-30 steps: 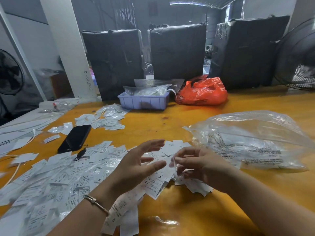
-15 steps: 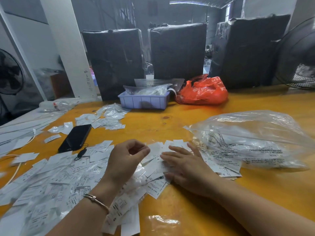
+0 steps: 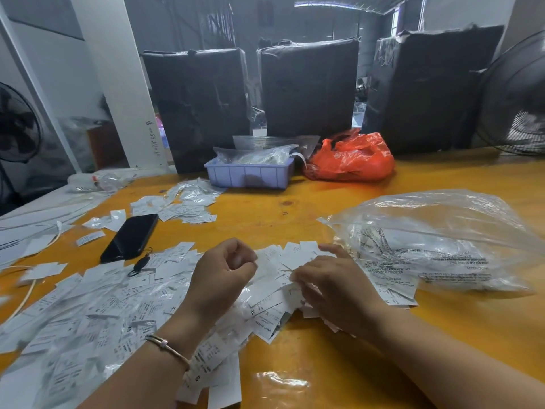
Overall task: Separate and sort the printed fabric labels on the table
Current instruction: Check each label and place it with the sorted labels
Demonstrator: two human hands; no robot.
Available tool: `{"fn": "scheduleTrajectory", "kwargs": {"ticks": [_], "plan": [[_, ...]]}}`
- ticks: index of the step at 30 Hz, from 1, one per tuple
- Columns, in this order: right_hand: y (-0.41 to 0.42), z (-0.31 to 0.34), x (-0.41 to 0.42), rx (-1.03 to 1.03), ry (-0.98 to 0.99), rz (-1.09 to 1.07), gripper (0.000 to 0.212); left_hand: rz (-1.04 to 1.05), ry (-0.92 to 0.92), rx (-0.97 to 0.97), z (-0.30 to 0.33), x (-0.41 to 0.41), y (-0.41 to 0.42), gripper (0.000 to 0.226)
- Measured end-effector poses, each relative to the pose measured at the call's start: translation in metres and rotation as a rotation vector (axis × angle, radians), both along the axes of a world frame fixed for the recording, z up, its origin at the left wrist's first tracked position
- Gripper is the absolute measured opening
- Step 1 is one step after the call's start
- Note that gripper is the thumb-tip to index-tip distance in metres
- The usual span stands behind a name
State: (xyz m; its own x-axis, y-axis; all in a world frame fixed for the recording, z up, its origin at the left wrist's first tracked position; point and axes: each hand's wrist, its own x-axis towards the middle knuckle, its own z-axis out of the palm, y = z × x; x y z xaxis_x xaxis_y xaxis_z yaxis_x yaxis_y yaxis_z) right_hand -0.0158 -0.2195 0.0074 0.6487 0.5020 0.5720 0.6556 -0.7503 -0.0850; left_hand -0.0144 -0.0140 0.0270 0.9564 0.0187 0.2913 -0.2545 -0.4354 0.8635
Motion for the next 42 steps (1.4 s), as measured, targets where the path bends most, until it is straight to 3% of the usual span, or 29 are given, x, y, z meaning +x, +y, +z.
{"fn": "scheduleTrajectory", "kwargs": {"ticks": [8, 12, 15, 20, 23, 28, 35, 42], "plan": [[-0.018, 0.009, 0.001, 0.687, 0.332, -0.099, 0.022, -0.119, -0.014, -0.057, 0.002, -0.002, -0.001, 0.002], [-0.022, 0.02, -0.002, 0.924, 0.503, 0.001, 0.014, -0.216, -0.016, -0.07, 0.003, -0.006, -0.005, 0.017], [-0.018, 0.021, -0.008, 0.887, 0.466, 0.042, 0.01, -0.298, -0.024, -0.058, 0.004, -0.009, -0.008, 0.018], [-0.013, 0.031, -0.019, 0.961, 0.382, 0.15, 0.044, -0.386, -0.001, -0.025, 0.004, -0.011, -0.01, 0.015], [-0.015, 0.043, -0.027, 0.965, 0.288, 0.198, 0.039, -0.407, 0.012, -0.003, 0.004, -0.012, -0.01, 0.018], [-0.012, 0.048, -0.037, 0.788, 0.192, 0.252, 0.029, -0.393, -0.01, 0.032, 0.003, -0.012, -0.011, 0.018], [-0.007, 0.041, -0.037, 0.575, -0.008, 0.124, 0.021, -0.364, -0.039, 0.052, 0.003, -0.011, -0.011, 0.026], [-0.007, 0.04, -0.035, 0.518, -0.019, 0.091, 0.021, -0.373, -0.051, 0.083, 0.002, -0.011, -0.01, 0.027]]}}
